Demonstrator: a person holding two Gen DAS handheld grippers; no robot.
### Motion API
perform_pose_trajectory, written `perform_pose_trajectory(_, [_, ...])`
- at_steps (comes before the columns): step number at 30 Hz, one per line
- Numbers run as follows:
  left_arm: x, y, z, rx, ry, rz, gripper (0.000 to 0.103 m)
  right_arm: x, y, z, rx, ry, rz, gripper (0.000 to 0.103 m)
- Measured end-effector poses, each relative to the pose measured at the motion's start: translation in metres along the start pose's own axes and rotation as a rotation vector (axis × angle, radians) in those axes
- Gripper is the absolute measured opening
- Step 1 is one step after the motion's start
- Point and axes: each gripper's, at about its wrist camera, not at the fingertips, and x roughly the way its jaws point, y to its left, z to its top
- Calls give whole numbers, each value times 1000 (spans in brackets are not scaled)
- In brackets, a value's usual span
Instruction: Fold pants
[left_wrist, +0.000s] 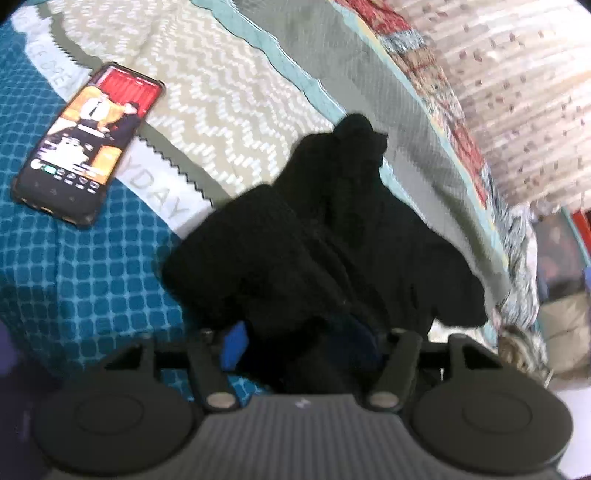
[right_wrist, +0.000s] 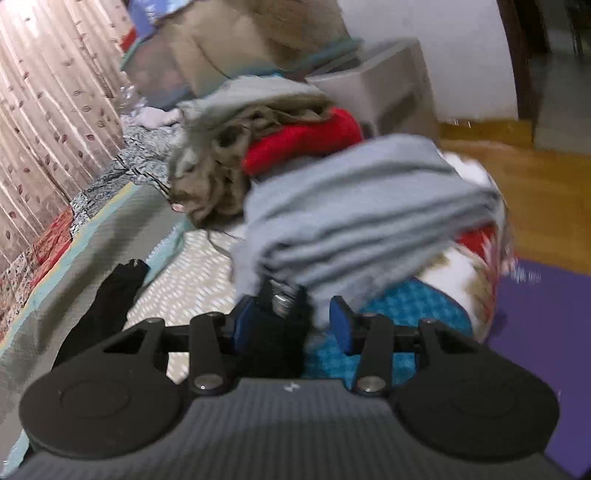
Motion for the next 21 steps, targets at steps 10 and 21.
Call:
perform_pose_trajectory(10, [7,-4,-14,26,25,-4,6,50,-13,-3,20,83,83,48])
perform_pose_trajectory(21, [-31,5,30,-121,-194,18,5,52,78,32,-53,35,127,42])
